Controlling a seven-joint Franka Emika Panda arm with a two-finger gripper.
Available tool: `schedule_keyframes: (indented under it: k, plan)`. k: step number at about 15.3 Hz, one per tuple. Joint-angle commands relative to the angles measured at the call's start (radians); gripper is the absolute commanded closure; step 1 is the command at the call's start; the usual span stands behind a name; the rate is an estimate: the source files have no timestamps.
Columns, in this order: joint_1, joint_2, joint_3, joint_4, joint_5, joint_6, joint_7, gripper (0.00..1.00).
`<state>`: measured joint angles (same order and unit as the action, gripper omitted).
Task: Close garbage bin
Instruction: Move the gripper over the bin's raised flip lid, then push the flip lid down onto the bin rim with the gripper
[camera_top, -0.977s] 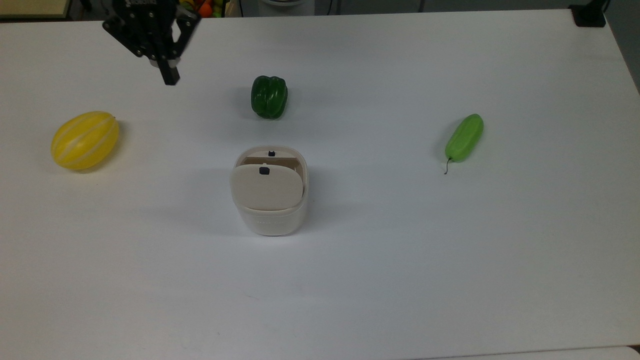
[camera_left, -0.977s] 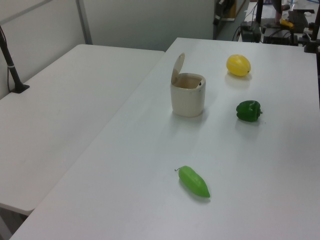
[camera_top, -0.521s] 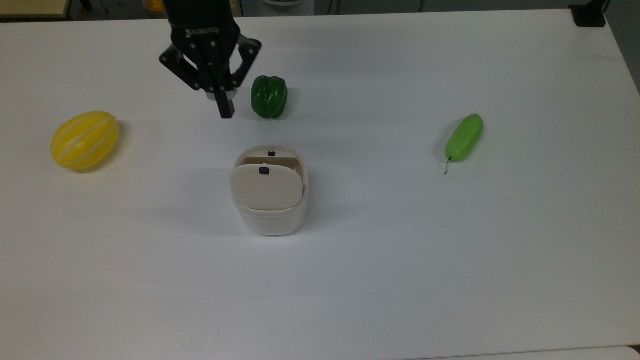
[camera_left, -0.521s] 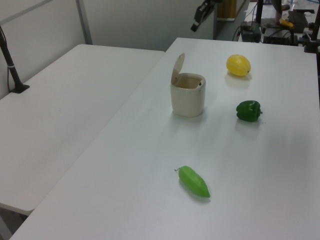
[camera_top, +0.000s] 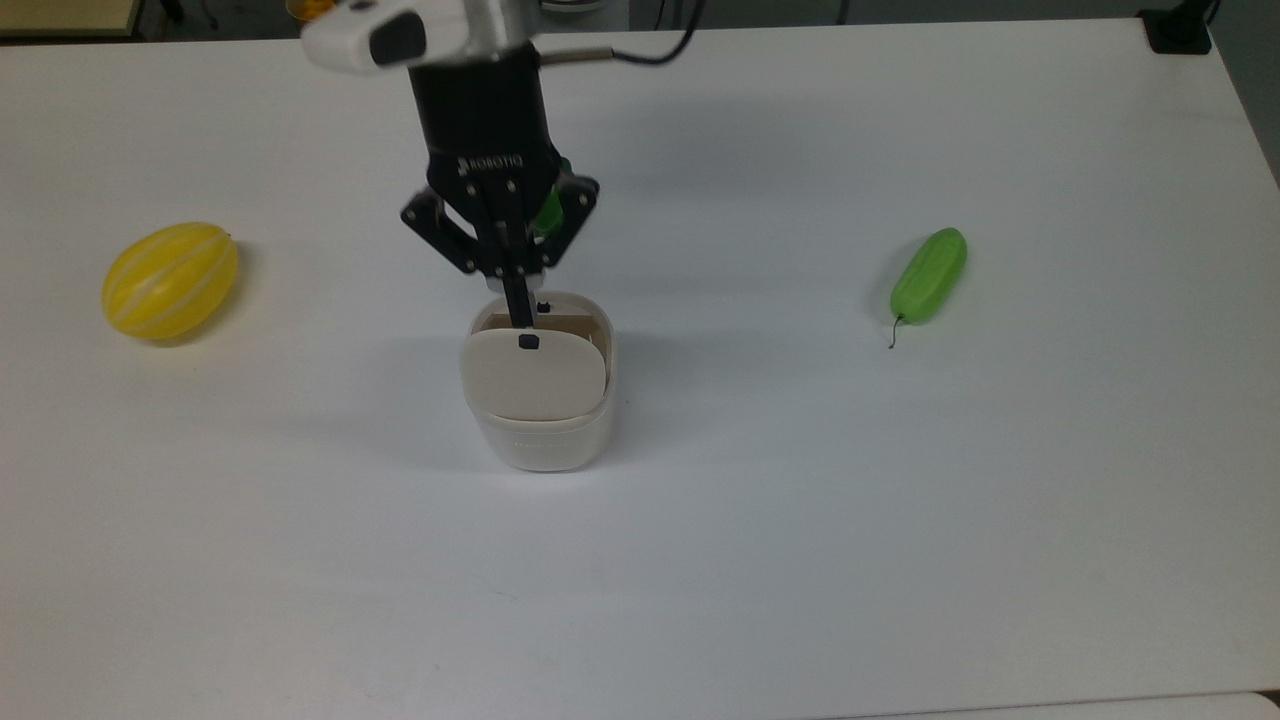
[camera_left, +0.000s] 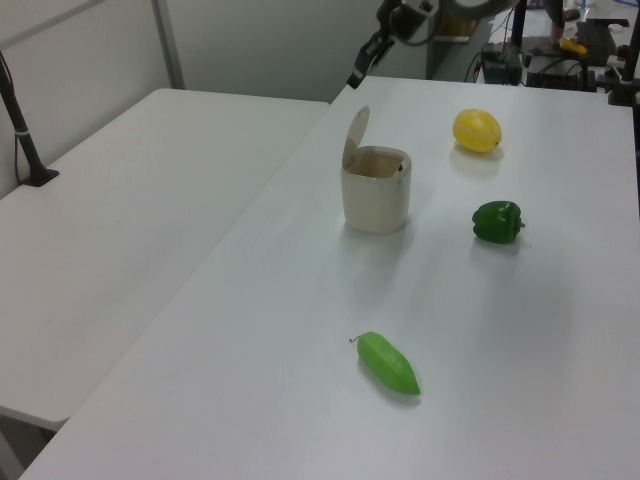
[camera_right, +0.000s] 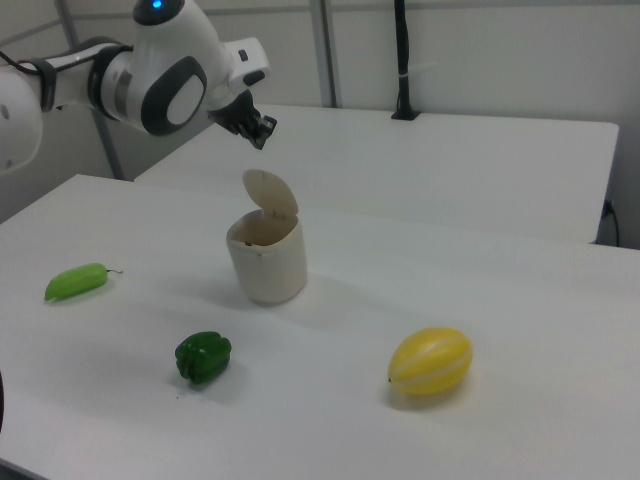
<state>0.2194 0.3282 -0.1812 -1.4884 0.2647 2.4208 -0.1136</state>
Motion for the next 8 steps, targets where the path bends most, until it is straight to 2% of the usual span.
schedule_keyframes:
  k: [1,8]
  plan:
    - [0.009,0.055,-0.012,0.048,0.01,0.014,0.003,1.0]
    - [0.005,0.072,-0.012,0.037,0.002,-0.003,-0.003,1.0]
